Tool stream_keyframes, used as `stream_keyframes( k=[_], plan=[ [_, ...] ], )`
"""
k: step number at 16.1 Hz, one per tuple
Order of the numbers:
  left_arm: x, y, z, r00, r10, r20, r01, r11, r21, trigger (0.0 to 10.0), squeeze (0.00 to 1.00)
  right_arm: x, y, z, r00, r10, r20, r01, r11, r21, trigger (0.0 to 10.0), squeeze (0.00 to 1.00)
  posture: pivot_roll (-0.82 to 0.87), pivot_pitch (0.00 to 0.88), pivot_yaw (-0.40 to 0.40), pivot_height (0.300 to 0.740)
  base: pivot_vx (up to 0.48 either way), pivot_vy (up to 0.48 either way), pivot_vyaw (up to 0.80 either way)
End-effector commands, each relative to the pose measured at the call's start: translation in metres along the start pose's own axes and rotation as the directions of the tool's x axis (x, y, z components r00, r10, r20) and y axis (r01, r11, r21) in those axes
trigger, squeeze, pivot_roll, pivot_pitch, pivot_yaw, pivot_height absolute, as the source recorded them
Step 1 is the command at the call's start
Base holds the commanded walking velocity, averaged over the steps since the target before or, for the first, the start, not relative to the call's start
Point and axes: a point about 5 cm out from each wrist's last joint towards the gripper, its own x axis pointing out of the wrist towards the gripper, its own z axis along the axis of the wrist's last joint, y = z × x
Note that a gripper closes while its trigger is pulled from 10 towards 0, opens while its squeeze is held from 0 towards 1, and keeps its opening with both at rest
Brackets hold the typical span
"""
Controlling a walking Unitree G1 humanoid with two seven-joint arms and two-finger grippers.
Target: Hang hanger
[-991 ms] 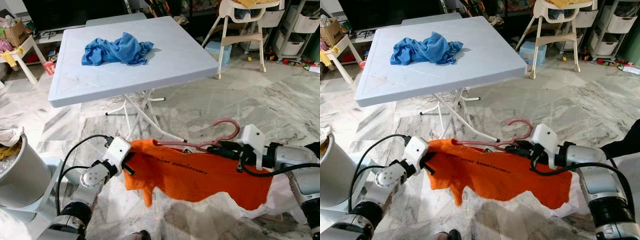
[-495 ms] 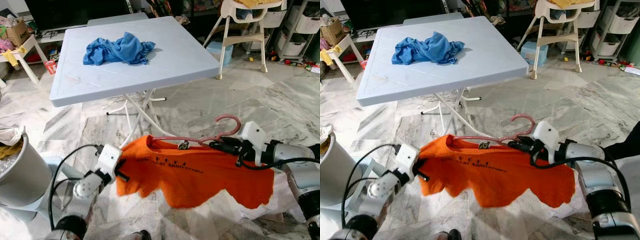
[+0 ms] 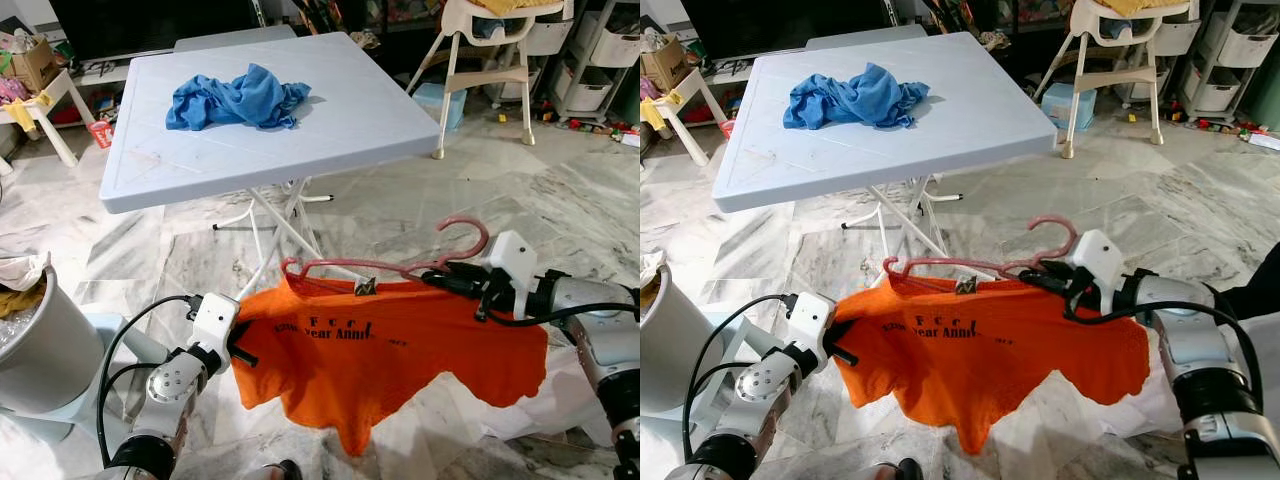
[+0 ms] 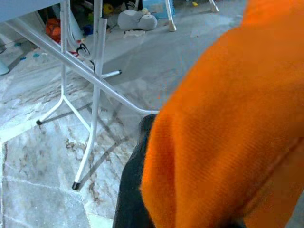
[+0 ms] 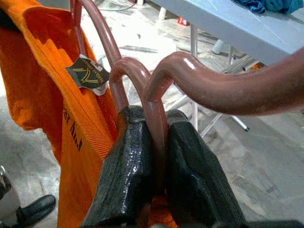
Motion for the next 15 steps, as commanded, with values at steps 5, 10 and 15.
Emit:
stream_keyframes(
  k=[5,10,15],
  plan=[
    [0.006,-0.013,0.005,0.999,0.022,0.030,-0.020,0.998,-0.062,0.0,0.00,-0.002,-0.026,0.022,0.935,-0.292,0.201,0.269,0.954,0.133,0.0,0.00,-0.13,0.048,0.091,0.740,0.000,0.000,0.00],
    [0.024,-0.035,0.025,0.995,-0.034,0.094,0.041,0.996,-0.074,0.0,0.00,0.029,-0.010,0.027,0.838,-0.452,0.306,0.338,0.870,0.360,0.0,0.00,-0.14,0.047,0.098,0.740,0.000,0.000,0.00],
    [0.030,-0.041,0.034,0.993,-0.058,0.106,0.065,0.996,-0.059,0.0,0.00,0.050,0.019,0.026,0.835,-0.430,0.342,0.292,0.875,0.386,0.0,0.00,-0.15,0.046,0.106,0.740,0.000,0.000,0.00]
  ],
)
